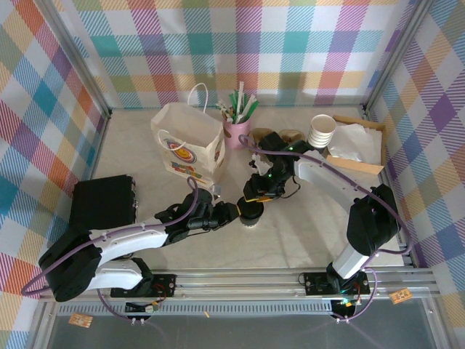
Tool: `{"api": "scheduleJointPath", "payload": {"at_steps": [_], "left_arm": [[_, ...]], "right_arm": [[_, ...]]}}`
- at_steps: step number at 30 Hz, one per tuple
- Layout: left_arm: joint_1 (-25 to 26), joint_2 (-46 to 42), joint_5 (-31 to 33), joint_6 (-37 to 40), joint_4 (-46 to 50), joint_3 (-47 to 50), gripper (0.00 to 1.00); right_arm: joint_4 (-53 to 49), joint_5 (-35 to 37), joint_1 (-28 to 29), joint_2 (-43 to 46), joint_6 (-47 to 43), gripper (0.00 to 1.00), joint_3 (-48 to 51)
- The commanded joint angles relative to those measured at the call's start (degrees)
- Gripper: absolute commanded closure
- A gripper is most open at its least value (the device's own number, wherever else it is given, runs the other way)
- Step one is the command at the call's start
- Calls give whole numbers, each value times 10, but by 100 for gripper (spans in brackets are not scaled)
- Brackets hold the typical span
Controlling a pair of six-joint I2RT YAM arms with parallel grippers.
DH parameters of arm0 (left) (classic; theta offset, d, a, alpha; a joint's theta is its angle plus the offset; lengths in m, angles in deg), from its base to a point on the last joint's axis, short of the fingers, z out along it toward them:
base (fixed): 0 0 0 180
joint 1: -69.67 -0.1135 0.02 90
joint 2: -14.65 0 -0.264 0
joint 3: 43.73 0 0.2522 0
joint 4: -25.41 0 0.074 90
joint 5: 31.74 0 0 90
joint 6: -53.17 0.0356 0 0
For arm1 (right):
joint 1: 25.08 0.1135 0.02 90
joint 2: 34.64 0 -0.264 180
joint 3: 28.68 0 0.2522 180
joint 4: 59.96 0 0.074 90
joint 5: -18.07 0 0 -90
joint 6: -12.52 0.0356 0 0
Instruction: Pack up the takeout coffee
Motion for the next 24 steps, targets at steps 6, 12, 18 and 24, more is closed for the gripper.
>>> {"api": "scheduleJointPath", "payload": {"at_steps": [6, 12, 18, 24], "left_arm": [[4, -19, 40, 60, 182, -49, 70], [4, -5, 20, 86, 206, -103, 66], [4, -11, 24, 100, 237, -139, 65], [4, -16, 3, 106, 243, -140, 65]], "right_arm": [[-36, 32, 6, -6, -5, 53, -39], [-31, 20, 6, -2, 8, 53, -51], [-36, 44, 6, 25, 14, 55, -50], [-30, 92, 2, 79, 19, 66, 9]]}}
